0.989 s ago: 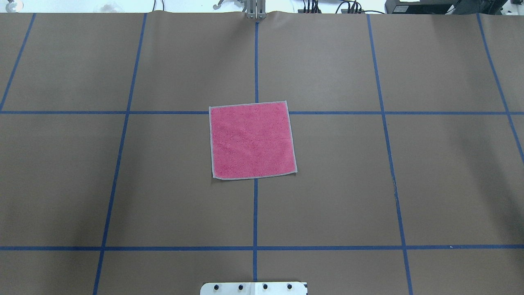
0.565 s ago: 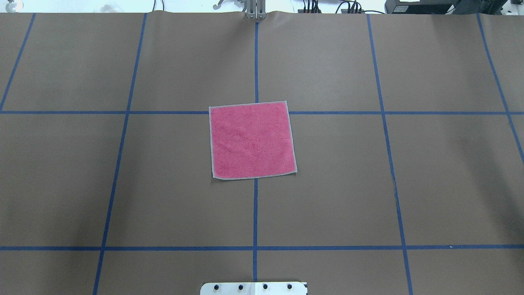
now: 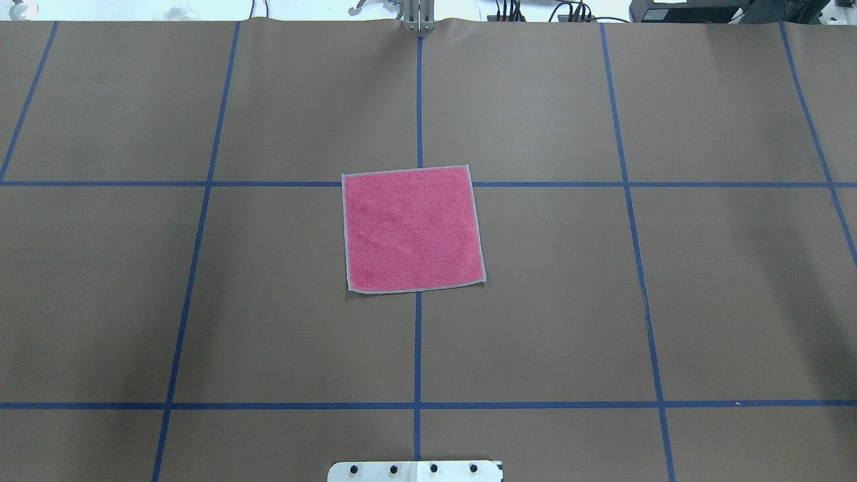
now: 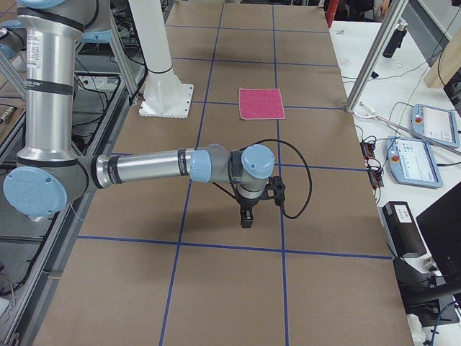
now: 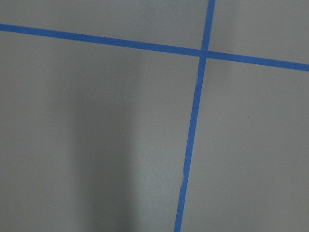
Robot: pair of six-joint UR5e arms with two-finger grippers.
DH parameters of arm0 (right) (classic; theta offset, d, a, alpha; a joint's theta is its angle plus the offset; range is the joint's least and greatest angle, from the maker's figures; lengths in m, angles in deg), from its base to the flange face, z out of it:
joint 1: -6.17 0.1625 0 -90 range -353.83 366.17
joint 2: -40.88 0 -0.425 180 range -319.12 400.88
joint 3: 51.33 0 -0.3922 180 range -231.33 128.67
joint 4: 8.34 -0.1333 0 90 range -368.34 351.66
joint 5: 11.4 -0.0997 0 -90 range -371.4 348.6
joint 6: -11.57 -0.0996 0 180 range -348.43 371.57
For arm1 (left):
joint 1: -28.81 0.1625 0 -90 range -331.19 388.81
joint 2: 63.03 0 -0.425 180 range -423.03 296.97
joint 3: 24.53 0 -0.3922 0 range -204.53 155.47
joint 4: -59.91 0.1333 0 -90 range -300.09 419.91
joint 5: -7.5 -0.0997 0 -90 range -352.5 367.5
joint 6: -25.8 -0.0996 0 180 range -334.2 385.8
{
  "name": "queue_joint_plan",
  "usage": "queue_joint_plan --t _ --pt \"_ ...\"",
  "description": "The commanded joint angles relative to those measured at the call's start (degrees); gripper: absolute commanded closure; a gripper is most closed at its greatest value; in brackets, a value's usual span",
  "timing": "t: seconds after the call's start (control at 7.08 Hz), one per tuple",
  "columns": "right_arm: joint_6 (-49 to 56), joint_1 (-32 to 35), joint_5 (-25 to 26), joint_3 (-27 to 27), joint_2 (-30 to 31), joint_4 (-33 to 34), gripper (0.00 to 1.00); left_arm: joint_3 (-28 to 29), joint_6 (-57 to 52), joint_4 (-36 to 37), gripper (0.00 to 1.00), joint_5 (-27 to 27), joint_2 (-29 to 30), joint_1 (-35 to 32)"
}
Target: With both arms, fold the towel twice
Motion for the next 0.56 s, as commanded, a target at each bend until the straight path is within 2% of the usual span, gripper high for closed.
queue_joint_plan --t 0.0,0.14,0.42 --pt "-3.8 -0.2 -8.3 1.4 -0.1 -0.3 0.0 0.0 2.0 0.0 0.0 0.2 0.0 0.1" --pt "-9.2 -3.1 -8.3 2.0 -0.7 -4.5 0.0 0.1 2.2 0.0 0.0 1.7 0.0 0.1" --pt "-33.5 -11.3 -6.0 2.0 -1.0 -20.3 0.0 0.1 2.9 0.0 0.0 2.8 0.0 0.2"
